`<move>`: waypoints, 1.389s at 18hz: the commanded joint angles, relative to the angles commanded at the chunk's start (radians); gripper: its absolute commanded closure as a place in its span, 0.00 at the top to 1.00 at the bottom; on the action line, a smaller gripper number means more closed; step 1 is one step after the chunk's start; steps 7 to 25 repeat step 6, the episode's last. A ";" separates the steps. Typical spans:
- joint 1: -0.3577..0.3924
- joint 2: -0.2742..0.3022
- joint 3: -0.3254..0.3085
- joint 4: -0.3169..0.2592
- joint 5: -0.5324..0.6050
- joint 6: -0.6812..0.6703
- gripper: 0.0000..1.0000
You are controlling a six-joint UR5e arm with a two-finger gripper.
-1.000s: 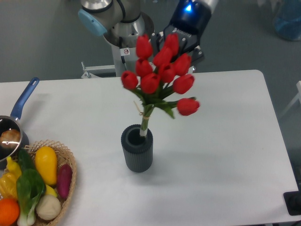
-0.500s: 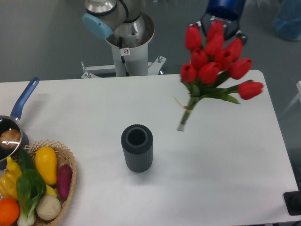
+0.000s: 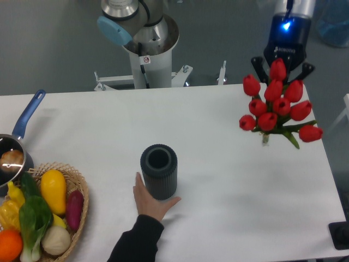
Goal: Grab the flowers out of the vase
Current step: 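Carry the tulip bunch up and away from the grey vase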
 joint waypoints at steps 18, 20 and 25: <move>-0.086 -0.090 0.015 -0.002 0.273 0.008 0.00; -0.086 -0.090 0.015 -0.002 0.273 0.008 0.00; -0.086 -0.090 0.015 -0.002 0.273 0.008 0.00</move>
